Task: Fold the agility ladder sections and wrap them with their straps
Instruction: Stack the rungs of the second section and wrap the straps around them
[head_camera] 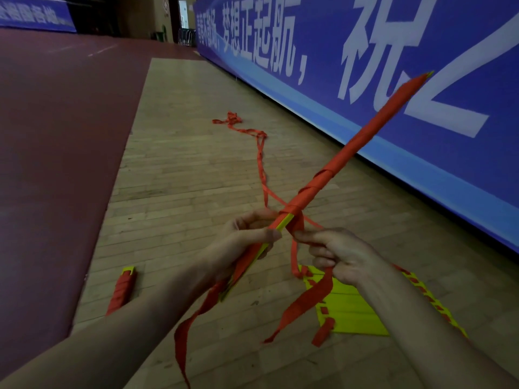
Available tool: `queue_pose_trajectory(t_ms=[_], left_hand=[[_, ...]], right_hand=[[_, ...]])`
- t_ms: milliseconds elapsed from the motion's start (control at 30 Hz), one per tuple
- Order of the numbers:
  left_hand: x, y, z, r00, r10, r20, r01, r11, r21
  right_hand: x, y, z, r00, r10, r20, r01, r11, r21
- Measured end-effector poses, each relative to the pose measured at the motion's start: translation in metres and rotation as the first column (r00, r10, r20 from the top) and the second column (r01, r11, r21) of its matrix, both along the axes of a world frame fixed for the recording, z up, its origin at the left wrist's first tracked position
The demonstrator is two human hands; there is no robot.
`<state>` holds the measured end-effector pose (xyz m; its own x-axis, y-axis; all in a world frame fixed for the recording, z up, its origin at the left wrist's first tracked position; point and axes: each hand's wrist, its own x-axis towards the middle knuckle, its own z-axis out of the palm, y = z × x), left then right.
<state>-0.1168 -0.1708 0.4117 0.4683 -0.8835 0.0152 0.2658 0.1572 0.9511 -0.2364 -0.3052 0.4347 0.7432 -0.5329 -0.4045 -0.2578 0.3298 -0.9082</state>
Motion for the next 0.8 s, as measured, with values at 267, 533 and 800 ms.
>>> queue_pose_trajectory(t_ms=[267, 533, 800], left_hand=[[-0.013, -0.011, -0.004, 0.924, 0.178, 0.338, -0.234, 0.963, 0.134], [-0.016, -0.013, -0.013, 0.505, 0.271, 0.82, -0.45, 0.893, -0.017], [-0.021, -0.008, -0.019, 0.082, 0.164, 0.983, -0.437, 0.892, -0.113]], right_hand=[[0.0, 0.004, -0.015, 0.978, -0.195, 0.076, 0.208, 0.945, -0.251], [0.008, 0.021, -0.013, 0.974, -0.16, 0.158, 0.186, 0.969, -0.164], [0.008, 0.021, -0.013, 0.976, -0.167, 0.141, 0.177, 0.982, -0.066]])
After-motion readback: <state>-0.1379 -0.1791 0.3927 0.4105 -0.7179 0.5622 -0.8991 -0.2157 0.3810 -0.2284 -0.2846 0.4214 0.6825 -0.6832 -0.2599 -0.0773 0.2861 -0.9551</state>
